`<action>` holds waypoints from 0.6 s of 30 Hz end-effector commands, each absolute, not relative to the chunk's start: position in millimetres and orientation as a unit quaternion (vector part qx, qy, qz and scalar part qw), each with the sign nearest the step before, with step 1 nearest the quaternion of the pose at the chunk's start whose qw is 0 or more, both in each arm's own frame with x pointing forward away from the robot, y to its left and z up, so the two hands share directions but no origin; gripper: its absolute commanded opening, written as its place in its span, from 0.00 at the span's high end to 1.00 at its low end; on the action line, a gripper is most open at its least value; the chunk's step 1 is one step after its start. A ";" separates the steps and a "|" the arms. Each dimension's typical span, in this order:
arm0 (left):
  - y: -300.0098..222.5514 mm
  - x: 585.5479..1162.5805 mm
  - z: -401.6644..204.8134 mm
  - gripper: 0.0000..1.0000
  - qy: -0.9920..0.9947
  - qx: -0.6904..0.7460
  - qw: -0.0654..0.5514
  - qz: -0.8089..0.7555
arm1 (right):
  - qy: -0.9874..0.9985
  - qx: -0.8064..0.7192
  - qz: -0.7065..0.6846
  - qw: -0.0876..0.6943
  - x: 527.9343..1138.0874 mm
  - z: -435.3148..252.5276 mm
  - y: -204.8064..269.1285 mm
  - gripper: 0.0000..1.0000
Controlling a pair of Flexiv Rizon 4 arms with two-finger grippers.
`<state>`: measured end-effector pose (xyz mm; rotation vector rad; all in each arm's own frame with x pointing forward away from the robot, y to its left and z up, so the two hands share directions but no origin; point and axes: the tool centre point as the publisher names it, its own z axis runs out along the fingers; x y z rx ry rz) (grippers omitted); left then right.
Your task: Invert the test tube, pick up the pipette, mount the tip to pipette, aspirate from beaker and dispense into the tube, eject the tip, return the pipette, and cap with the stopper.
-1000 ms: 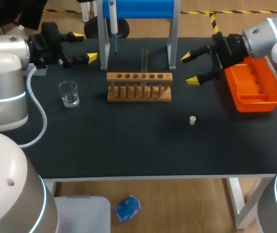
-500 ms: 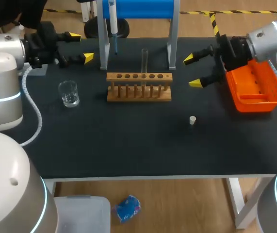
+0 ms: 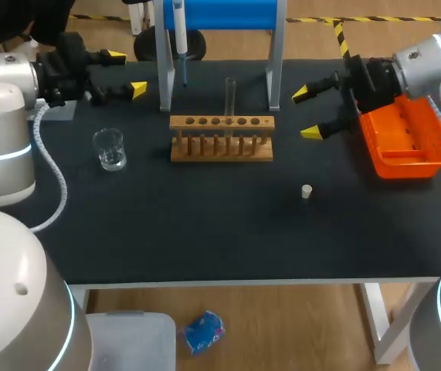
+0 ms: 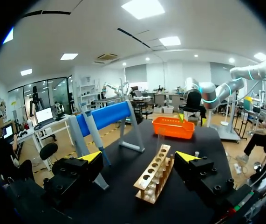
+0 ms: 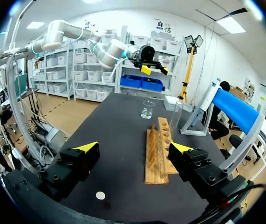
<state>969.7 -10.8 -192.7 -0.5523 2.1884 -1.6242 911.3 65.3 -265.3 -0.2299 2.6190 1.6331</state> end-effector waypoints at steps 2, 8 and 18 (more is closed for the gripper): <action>0.9 976.5 -194.1 0.00 0.763 -0.204 0.179 -0.586 | 0.846 -0.072 0.529 0.022 909.9 -265.6 66.1 0.00; 28.1 986.7 -196.4 0.00 0.751 -0.230 0.202 -0.585 | 0.833 -0.057 0.550 0.008 893.7 -267.8 73.0 0.00; 85.4 1009.8 -199.2 0.00 0.713 -0.293 0.246 -0.587 | 0.801 -0.053 0.596 -0.001 852.2 -264.0 81.2 0.00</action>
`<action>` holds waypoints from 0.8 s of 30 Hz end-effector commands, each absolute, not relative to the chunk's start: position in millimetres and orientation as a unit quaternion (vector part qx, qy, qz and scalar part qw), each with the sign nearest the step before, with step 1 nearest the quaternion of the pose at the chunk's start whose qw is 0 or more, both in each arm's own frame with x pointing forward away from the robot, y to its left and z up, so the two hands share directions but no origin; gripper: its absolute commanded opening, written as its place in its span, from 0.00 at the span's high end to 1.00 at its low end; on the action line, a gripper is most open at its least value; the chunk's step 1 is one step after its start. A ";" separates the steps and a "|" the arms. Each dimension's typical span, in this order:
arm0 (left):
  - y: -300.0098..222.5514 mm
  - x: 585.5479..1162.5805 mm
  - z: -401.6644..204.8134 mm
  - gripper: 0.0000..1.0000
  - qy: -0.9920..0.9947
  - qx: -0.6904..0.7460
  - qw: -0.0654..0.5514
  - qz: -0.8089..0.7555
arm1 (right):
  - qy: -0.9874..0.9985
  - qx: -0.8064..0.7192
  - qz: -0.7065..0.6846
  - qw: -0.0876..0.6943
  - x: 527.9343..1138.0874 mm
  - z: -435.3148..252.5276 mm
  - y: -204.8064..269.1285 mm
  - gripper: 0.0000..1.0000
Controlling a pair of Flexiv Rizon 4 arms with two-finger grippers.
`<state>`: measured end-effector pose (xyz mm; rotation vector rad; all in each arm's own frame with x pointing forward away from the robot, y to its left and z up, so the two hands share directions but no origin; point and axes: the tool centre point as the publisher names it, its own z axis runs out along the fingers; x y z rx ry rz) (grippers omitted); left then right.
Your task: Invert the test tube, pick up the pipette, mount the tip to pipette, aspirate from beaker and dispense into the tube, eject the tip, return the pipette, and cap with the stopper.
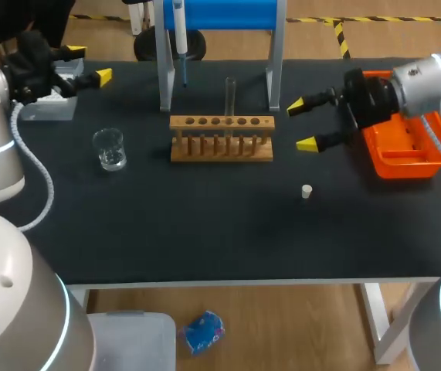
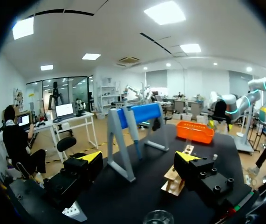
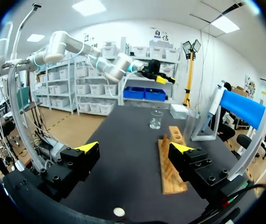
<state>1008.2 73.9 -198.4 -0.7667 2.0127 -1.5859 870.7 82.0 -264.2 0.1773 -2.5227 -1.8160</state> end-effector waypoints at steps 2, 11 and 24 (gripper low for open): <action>97.8 1015.0 -201.3 0.00 0.705 -0.310 0.261 -0.582 | -0.791 0.057 -0.609 0.007 841.5 -262.4 84.8 0.00; 131.1 1033.9 -211.2 0.00 0.676 -0.362 0.291 -0.572 | -0.759 0.089 -0.644 0.043 811.7 -263.1 98.6 0.00; 142.3 1043.0 -214.4 0.00 0.657 -0.395 0.303 -0.566 | -0.757 0.087 -0.645 0.048 811.1 -269.3 103.1 0.00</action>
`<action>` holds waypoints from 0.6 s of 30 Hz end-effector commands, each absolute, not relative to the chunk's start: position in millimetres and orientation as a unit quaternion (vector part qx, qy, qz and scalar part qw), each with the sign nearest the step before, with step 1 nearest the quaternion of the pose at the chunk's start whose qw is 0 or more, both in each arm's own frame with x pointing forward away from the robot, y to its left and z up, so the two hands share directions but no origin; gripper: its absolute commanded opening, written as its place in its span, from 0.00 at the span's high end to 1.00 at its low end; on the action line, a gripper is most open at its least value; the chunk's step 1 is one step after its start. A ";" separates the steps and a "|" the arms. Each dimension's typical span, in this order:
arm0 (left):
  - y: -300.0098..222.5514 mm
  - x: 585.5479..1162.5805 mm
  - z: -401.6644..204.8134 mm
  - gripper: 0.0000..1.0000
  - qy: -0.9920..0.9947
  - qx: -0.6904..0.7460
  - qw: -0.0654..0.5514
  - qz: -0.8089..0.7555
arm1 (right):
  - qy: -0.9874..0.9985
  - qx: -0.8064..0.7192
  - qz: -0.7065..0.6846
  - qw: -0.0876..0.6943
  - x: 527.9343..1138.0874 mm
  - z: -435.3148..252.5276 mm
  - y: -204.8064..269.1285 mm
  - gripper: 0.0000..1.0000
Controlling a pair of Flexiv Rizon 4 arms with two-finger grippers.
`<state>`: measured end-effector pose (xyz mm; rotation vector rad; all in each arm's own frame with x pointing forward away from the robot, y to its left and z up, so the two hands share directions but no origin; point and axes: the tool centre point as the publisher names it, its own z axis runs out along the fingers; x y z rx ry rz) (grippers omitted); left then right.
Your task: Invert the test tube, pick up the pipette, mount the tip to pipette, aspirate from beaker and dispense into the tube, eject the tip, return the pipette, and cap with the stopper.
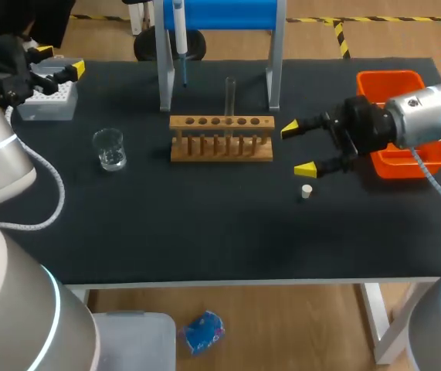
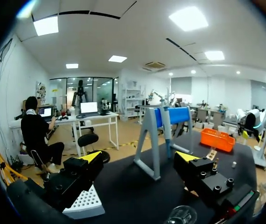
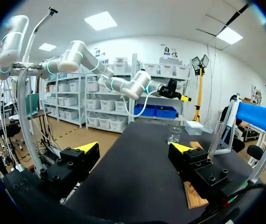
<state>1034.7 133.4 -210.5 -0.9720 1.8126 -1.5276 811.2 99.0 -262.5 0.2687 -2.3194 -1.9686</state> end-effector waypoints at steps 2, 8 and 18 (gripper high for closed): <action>155.5 1048.7 -218.0 0.00 0.668 -0.392 0.331 -0.539 | -0.763 0.085 -0.639 0.051 808.1 -275.2 107.3 0.00; 191.8 1063.2 -233.5 0.00 0.701 -0.384 0.367 -0.476 | -0.755 0.079 -0.647 0.071 795.2 -289.9 115.8 0.00; 220.6 1087.1 -264.8 0.00 0.737 -0.395 0.320 -0.445 | -0.765 0.050 -0.638 0.072 787.3 -309.4 116.2 0.00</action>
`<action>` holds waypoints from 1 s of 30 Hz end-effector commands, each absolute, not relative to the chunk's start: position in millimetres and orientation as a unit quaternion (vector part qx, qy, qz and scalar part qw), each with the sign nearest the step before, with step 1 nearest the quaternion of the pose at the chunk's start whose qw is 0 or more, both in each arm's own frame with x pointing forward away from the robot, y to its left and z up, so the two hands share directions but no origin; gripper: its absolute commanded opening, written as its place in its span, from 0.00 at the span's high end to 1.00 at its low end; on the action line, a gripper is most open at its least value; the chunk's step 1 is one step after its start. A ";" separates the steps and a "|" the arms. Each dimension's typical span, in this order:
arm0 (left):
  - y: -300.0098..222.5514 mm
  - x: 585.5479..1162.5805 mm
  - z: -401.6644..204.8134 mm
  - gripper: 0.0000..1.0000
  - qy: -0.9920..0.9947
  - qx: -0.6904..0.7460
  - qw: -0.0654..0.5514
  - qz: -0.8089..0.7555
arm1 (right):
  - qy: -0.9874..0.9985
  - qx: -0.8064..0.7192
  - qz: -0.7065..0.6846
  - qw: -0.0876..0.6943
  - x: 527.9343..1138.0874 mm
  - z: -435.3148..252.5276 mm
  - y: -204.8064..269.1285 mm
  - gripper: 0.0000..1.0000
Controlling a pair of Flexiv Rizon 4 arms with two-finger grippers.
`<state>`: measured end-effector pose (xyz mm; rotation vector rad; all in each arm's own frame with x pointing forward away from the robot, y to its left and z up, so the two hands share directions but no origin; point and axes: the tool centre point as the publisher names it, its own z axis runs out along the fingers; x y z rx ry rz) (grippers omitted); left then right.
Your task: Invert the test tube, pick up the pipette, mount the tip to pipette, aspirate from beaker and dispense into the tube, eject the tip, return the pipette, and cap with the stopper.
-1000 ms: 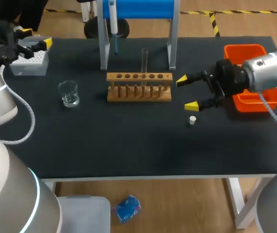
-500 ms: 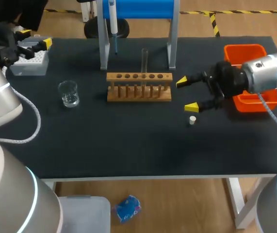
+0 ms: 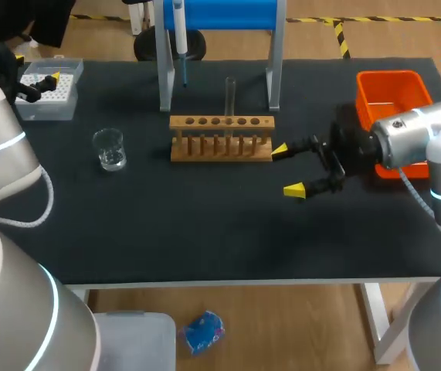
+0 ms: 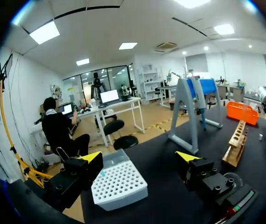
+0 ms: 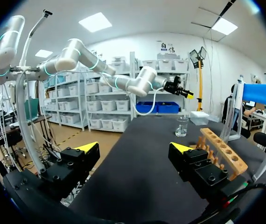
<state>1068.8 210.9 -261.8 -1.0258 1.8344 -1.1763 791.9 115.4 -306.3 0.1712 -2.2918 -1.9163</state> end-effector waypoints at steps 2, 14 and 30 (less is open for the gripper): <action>224.4 1091.3 -269.9 0.00 0.742 -0.397 0.310 -0.443 | -0.771 0.048 -0.632 0.070 787.0 -311.6 115.7 0.00; 245.6 1116.8 -295.4 0.00 0.757 -0.421 0.273 -0.418 | -0.772 0.048 -0.630 0.068 787.0 -312.4 115.1 0.00; 263.5 1154.7 -337.4 0.00 0.735 -0.449 0.287 -0.418 | -0.772 0.048 -0.630 0.068 787.0 -312.4 115.1 0.00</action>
